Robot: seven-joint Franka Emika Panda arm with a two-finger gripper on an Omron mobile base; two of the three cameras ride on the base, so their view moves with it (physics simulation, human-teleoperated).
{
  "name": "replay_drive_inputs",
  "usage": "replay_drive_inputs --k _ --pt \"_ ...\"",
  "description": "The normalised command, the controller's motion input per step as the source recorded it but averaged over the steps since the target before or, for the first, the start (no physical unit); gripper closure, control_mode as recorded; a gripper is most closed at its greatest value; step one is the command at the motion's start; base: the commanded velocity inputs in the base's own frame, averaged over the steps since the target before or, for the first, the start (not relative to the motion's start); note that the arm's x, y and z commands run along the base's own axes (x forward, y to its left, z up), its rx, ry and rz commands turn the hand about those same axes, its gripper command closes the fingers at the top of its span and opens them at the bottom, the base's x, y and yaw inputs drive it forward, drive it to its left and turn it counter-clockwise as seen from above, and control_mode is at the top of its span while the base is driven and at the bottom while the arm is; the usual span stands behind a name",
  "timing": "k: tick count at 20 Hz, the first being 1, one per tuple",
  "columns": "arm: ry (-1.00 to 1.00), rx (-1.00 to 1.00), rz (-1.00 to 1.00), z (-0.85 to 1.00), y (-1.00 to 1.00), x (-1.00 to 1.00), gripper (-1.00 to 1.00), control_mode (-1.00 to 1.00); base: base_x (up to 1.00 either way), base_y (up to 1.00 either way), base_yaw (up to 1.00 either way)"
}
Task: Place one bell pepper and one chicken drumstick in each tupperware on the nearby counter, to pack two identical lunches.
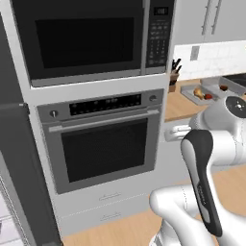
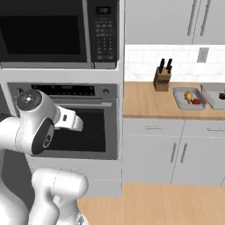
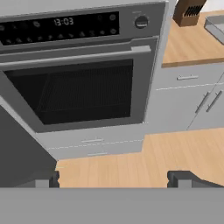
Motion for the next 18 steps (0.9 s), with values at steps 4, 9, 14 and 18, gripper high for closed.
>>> replay_drive_inputs --k 4,9,14,18 --pt "0.00 0.00 0.00 0.00 0.00 0.00 -1.00 1.00 -0.99 1.00 -0.07" --pt "0.00 0.00 0.00 0.00 0.00 0.00 -1.00 1.00 -1.00 0.99 -0.07" --pt "0.00 0.00 0.00 0.00 0.00 0.00 -1.00 1.00 -0.65 1.00 -0.01" --pt "0.00 0.00 0.00 0.00 0.00 0.00 -1.00 1.00 -0.33 1.00 0.00"
